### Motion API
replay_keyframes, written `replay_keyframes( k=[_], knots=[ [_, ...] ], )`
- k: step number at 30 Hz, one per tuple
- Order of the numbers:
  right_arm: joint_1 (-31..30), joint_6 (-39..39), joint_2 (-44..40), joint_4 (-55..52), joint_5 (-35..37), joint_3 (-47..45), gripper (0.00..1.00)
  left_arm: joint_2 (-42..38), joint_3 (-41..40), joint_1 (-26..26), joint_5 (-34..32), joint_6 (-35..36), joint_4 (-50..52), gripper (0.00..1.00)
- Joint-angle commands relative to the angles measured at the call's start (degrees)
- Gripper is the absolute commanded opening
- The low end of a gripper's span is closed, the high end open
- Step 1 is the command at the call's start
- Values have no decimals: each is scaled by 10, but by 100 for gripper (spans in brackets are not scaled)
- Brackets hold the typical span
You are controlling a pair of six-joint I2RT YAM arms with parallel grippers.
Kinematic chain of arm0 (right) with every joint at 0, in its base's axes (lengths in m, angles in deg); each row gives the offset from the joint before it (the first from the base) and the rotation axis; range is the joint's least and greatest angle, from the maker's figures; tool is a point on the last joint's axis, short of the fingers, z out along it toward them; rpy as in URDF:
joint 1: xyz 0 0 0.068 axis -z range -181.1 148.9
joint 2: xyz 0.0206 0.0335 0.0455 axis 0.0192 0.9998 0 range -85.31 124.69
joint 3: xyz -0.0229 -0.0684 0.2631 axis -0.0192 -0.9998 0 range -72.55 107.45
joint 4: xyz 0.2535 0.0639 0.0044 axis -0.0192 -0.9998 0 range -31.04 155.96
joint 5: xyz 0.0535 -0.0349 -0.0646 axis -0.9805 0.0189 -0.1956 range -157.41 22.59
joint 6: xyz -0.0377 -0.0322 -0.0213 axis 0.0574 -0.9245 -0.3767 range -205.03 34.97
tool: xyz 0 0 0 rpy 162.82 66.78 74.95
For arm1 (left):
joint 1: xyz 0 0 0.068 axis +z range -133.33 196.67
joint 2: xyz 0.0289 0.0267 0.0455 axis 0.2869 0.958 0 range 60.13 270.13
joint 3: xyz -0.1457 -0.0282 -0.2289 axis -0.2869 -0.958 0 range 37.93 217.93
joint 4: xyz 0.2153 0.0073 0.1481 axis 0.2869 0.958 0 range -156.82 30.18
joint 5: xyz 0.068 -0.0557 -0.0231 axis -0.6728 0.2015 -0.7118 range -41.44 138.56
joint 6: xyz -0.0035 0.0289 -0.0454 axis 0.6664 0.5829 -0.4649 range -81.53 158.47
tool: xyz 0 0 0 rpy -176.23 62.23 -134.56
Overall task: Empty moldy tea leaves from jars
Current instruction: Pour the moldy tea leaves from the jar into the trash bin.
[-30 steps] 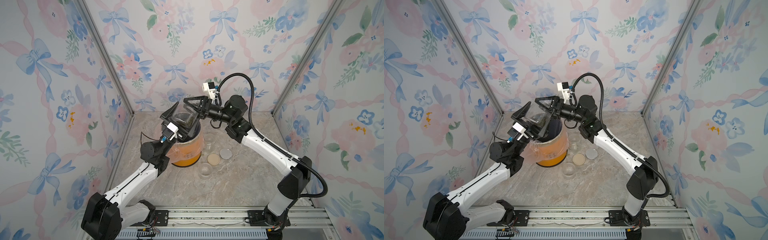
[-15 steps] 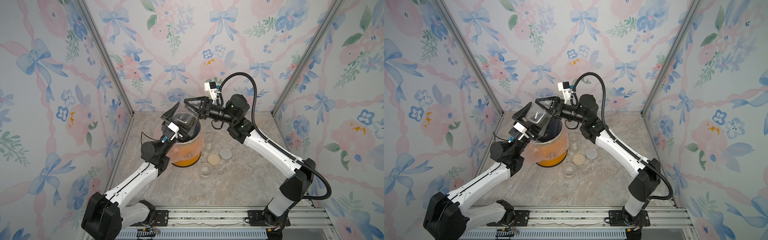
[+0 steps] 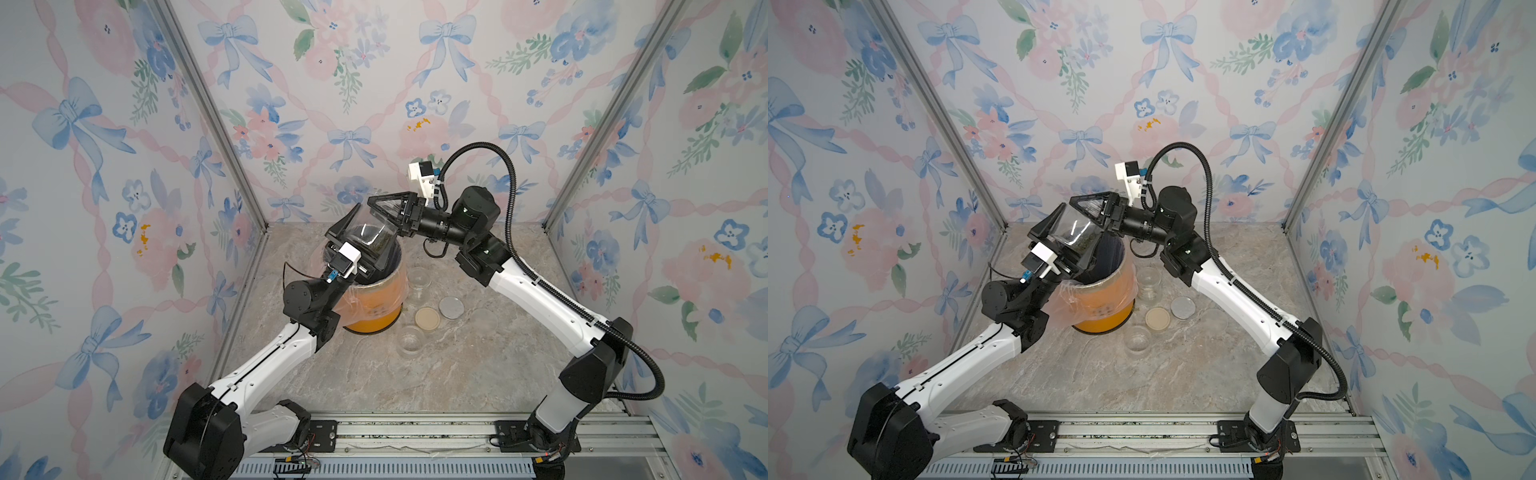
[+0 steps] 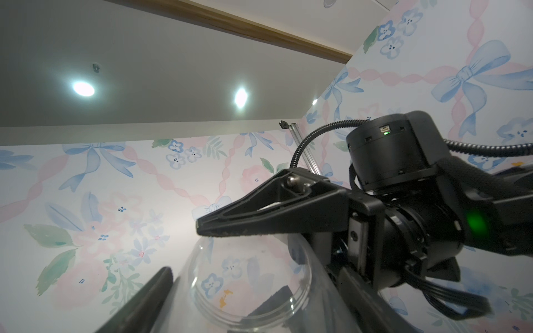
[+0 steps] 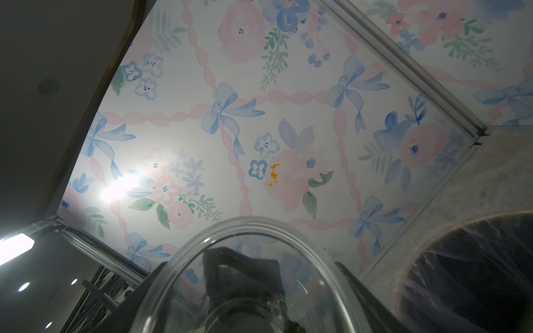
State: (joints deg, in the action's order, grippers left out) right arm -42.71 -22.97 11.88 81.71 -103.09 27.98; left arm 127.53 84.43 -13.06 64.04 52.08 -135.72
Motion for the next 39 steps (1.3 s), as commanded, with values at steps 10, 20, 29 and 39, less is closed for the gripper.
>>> replay_keyframes(
  k=[10, 20, 29, 39],
  knots=[
    [-13, -22, -21, -16, -18, 29, 78, 4, 11, -4, 31, 13, 45, 50],
    [-10, -29, -20, -31, -24, 45, 78, -6, 19, -4, 21, 49, 92, 87],
    [-4, -50, -40, -60, -23, 48, 78, -8, 25, -4, 16, 74, 121, 98],
    [-5, -48, -46, -53, -25, 38, 78, -9, 23, -4, 16, 68, 114, 91]
  ],
)
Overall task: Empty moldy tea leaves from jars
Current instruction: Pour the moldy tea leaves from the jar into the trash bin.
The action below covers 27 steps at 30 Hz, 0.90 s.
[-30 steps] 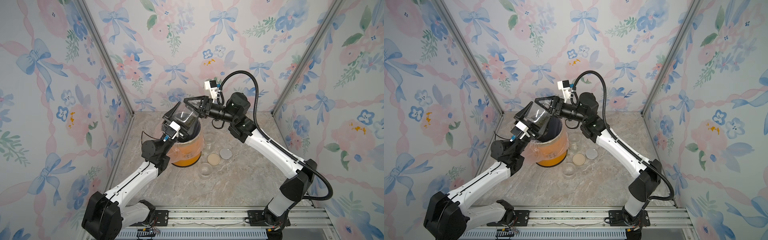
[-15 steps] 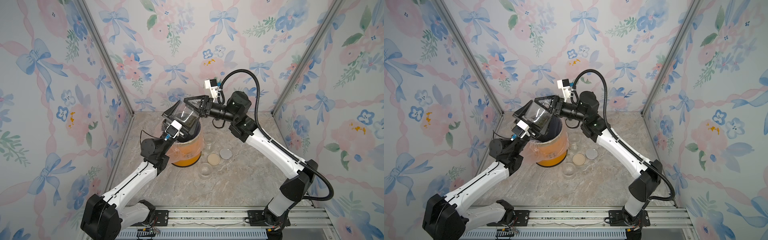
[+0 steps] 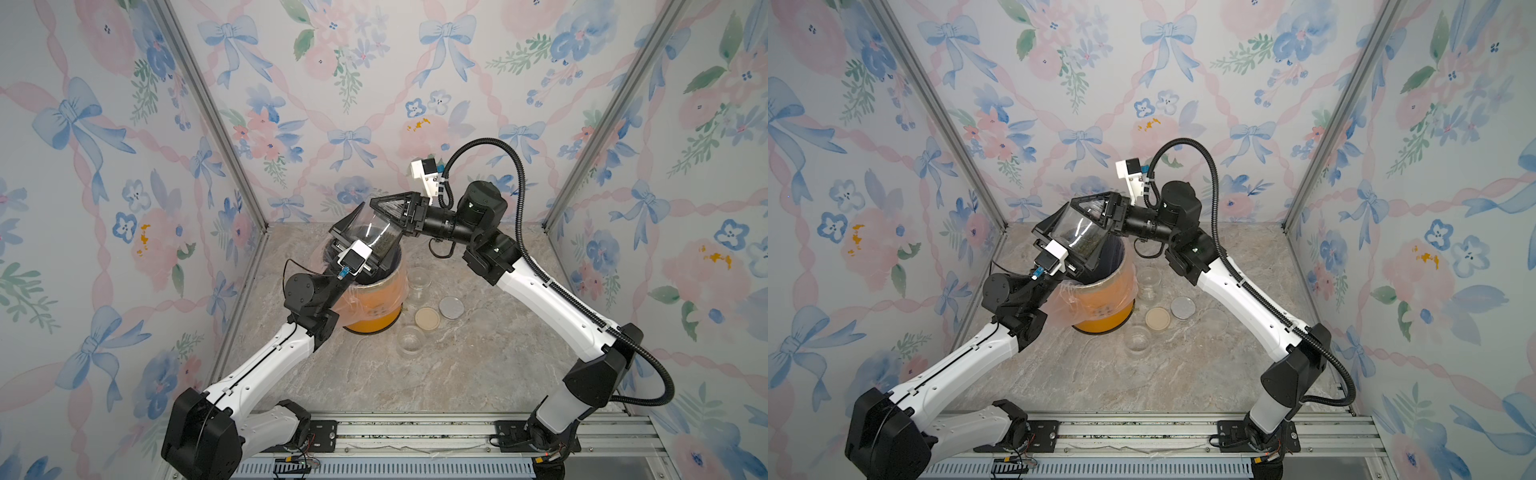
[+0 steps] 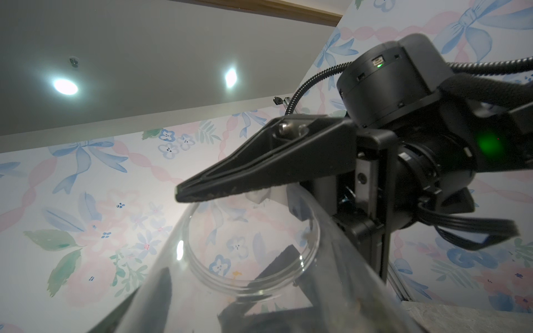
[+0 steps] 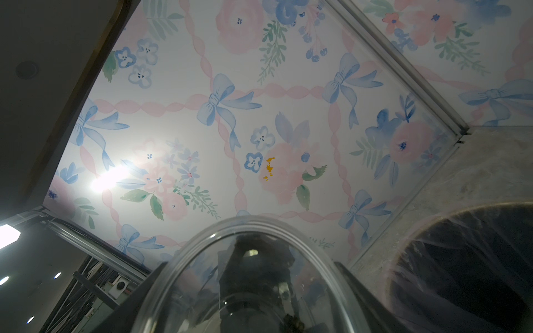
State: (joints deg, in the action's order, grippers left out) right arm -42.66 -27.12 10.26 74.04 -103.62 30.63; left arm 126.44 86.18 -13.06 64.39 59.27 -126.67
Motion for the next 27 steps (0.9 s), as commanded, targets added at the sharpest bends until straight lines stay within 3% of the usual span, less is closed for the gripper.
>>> replay_keyframes(
  k=[1, 7, 13, 19, 27],
  knots=[
    [-5, -6, -30, 25, -20, 10, 78, 0, 5, -5, 13, -6, 23, 91],
    [-4, 9, -24, 45, -21, -1, 78, -9, 10, -8, 29, -16, 22, 98],
    [-3, 14, -20, 49, -23, 4, 78, -11, 11, -14, 39, -13, 28, 97],
    [-3, 14, -20, 53, -22, -4, 78, -12, 15, -20, 48, -20, 28, 88],
    [1, 23, -14, 65, -23, -11, 79, -10, 17, -31, 50, -19, 28, 63]
  ],
)
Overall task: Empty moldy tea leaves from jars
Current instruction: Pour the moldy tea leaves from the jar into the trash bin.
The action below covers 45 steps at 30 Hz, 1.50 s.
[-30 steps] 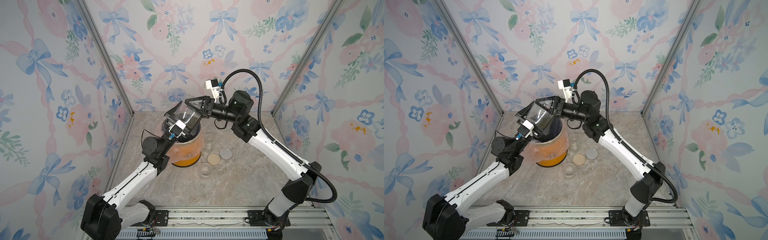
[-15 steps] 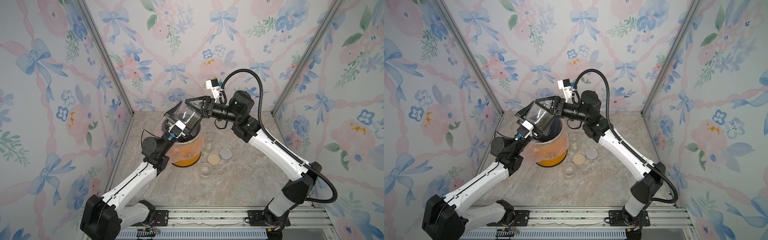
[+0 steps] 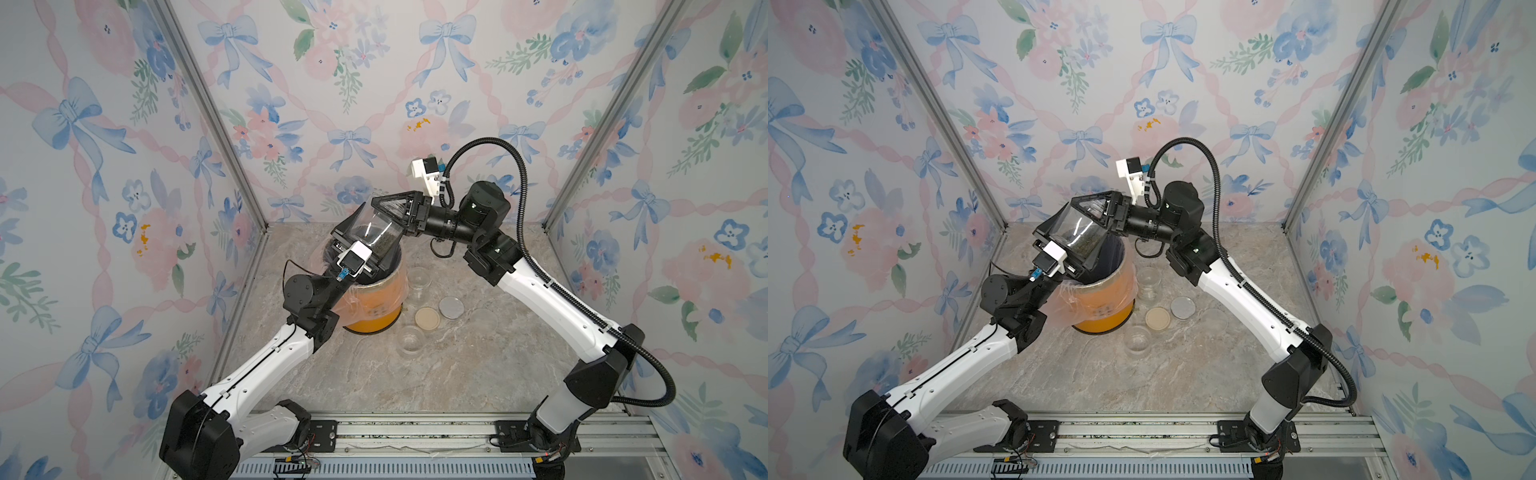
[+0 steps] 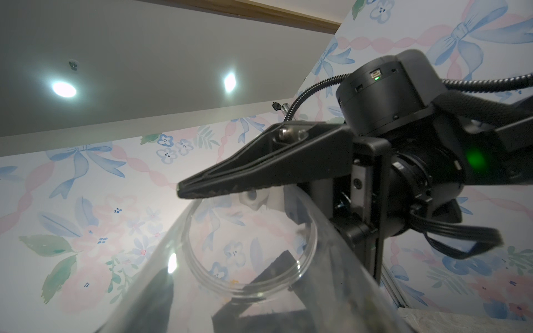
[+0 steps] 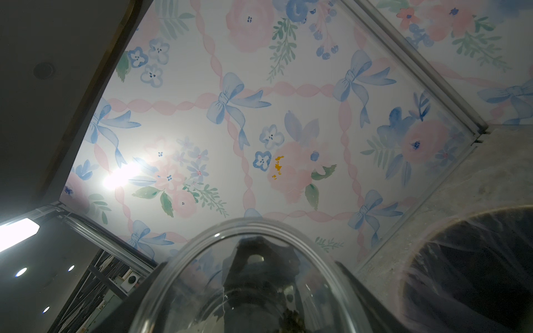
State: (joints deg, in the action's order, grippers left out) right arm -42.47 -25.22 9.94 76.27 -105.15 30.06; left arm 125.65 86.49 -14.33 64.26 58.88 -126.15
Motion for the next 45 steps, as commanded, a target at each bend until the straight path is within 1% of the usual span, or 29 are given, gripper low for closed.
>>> replay_keyframes(
  k=[1, 3, 6, 10, 12, 20, 25, 29, 33, 37, 41, 45],
  knots=[
    [0, 5, -9, 44, -8, -5, 80, -4, 14, -19, 51, -15, 23, 61],
    [2, 4, -10, 46, -9, -8, 83, -4, 13, -19, 49, -13, 23, 59],
    [7, 5, -13, 61, -7, -19, 92, -5, 15, -19, 41, -8, 28, 54],
    [12, 6, -15, 75, -6, -28, 100, -3, 18, -19, 32, -5, 36, 52],
    [14, 7, -15, 80, -5, -32, 97, -3, 18, -18, 26, -5, 40, 51],
    [35, 11, -22, 96, 0, -55, 96, -20, 14, -13, -4, -14, 64, 50],
    [65, 40, -37, 136, 1, -102, 97, -39, 13, -2, -22, -35, 107, 51],
    [99, 55, -64, 163, 14, -160, 96, -54, 3, 7, -45, -60, 134, 52],
    [135, 61, -96, 175, 27, -220, 97, -63, 12, 26, -64, -82, 193, 52],
    [163, 44, -136, 172, 33, -285, 97, -68, 37, 41, -78, -99, 282, 51],
    [176, 19, -174, 162, 40, -350, 96, -71, 61, 44, -112, -111, 380, 48],
    [177, -6, -200, 144, 47, -402, 97, -80, 79, 44, -138, -122, 481, 47]
  ],
)
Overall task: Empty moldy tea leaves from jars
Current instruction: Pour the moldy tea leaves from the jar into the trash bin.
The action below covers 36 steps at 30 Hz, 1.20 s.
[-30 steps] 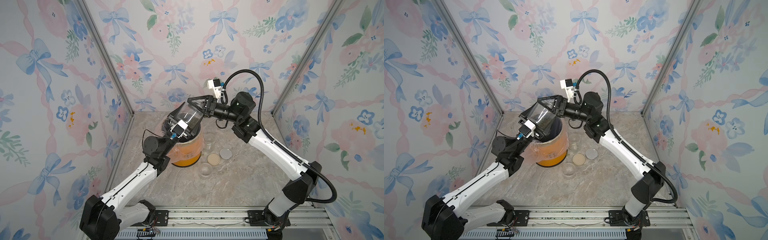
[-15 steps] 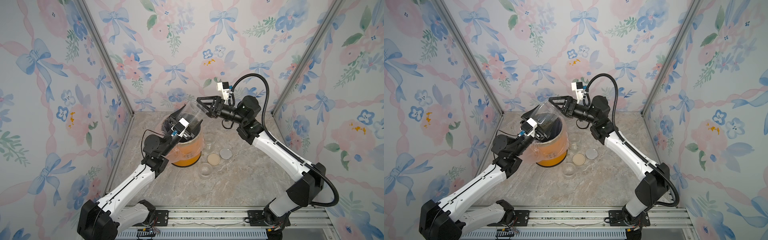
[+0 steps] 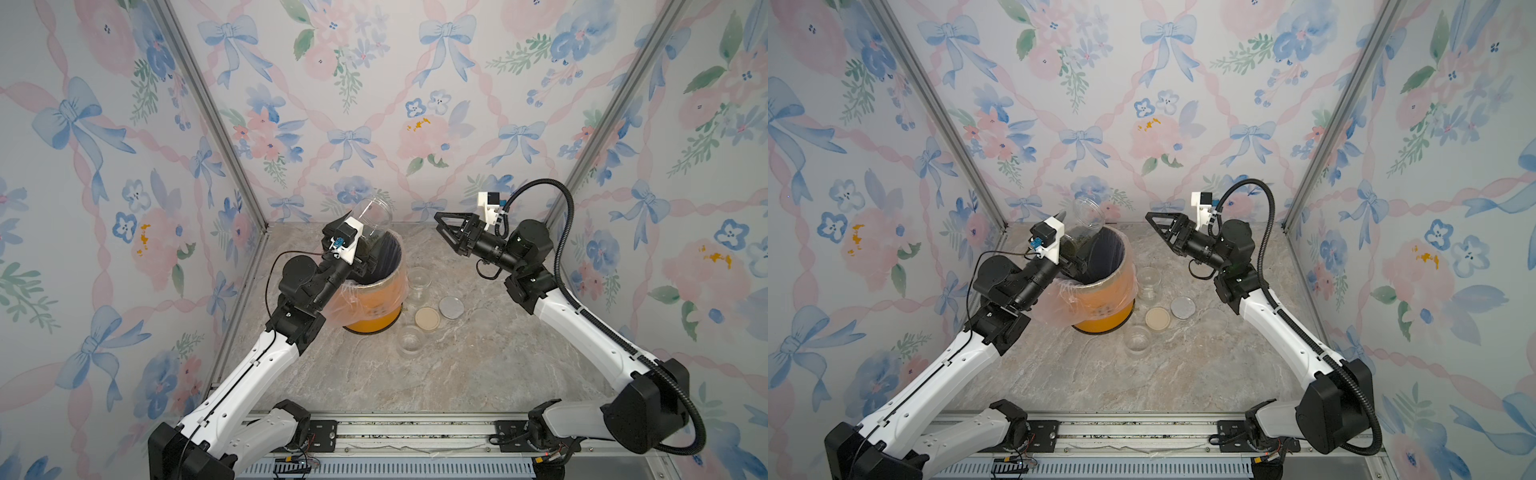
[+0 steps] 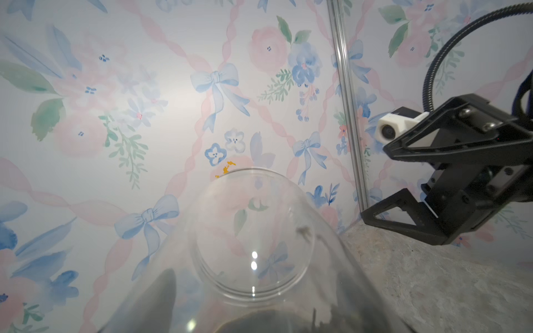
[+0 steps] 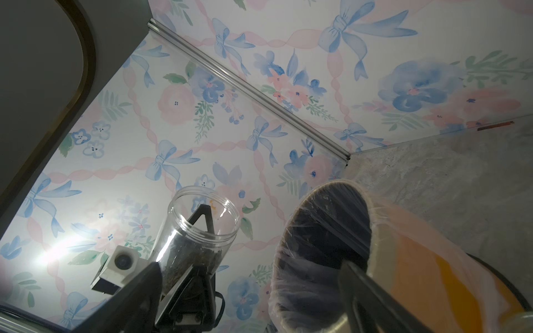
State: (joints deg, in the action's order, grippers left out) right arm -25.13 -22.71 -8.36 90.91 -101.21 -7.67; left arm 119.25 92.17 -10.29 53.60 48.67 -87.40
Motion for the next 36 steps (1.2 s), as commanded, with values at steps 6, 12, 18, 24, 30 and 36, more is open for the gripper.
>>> replay_keyframes(
  k=[6, 12, 18, 24, 30, 36],
  knots=[
    [4, -69, -54, -33, 16, -88, 97, -15, 79, 5, -50, -26, 294, 48],
    [4, -94, -74, -49, 27, -137, 97, 18, 140, 16, -25, -53, 438, 48],
    [5, -113, -82, -50, 25, -178, 97, 85, 210, 40, -1, -85, 564, 49],
    [6, -129, -83, -49, 27, -204, 97, 172, 304, 48, 9, -104, 668, 49],
    [6, -124, -70, -26, 27, -226, 97, 237, 390, 49, 18, -108, 736, 50],
    [5, -115, -55, -12, 26, -231, 97, 247, 417, 49, -23, -108, 752, 49]
  ],
)
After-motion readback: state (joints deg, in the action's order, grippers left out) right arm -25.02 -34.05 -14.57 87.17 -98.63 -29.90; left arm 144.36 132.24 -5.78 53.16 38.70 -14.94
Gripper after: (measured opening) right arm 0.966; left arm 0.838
